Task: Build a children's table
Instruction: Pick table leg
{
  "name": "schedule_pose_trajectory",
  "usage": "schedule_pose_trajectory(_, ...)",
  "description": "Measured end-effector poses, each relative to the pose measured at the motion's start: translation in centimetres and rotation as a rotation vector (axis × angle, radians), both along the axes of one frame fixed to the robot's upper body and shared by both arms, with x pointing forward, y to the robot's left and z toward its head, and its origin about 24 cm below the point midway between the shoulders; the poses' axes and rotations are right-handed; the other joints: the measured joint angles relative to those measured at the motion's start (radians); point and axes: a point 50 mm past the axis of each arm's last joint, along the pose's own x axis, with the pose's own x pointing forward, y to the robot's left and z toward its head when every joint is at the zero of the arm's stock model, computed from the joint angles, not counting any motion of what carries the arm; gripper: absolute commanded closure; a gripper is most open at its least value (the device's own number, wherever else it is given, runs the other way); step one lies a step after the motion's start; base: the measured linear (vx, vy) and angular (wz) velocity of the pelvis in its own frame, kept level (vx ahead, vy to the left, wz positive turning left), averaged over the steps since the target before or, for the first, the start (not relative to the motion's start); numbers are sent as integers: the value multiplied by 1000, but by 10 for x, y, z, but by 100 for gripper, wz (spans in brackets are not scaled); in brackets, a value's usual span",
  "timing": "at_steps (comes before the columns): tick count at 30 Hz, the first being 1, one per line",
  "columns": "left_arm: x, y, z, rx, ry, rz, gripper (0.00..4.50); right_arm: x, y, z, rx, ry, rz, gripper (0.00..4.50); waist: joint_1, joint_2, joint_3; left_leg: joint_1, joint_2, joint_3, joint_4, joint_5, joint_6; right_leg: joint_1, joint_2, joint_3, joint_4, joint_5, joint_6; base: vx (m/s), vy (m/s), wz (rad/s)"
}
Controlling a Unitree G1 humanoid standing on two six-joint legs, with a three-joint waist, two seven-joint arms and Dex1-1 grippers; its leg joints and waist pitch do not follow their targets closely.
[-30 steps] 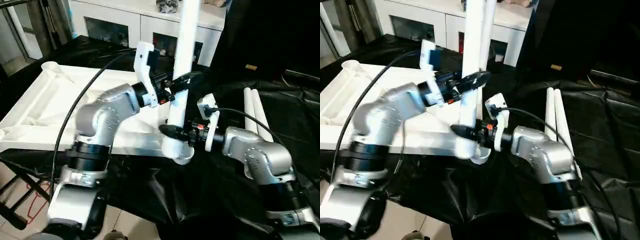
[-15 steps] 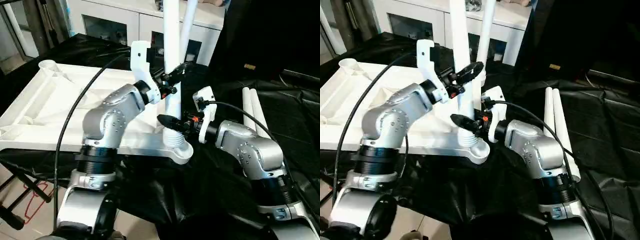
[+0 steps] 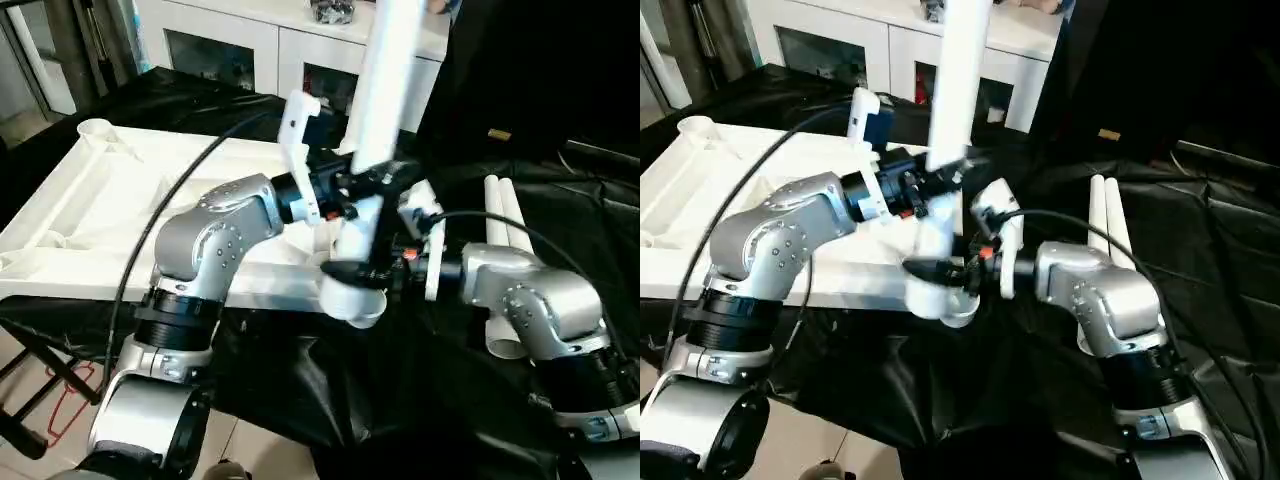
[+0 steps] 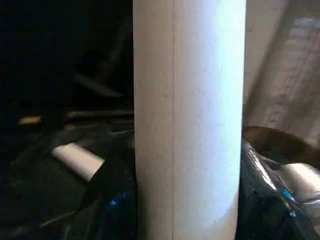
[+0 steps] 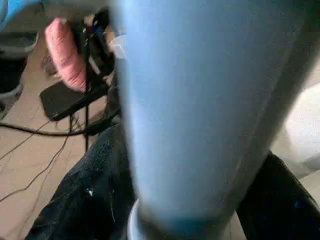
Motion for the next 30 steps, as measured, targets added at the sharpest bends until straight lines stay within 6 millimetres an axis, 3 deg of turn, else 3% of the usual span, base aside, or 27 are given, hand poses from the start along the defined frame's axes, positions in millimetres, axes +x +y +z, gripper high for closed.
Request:
schedule_pose_trajectory(24, 2, 4, -5, -5, 19, -39, 268, 0, -5, 3, 9, -3, 11, 149, 0, 0, 0, 0, 0, 0, 2, 0, 0, 0, 0, 0, 1, 0, 0, 0, 0, 0)
schedule_pose_trajectory(30, 2, 3, -2, -11, 12, -46, 268, 0, -5, 3, 9, -2, 11, 195, 0, 0, 0, 0, 0, 0, 2, 0, 0, 0, 0, 0, 2, 0, 0, 0, 0, 0)
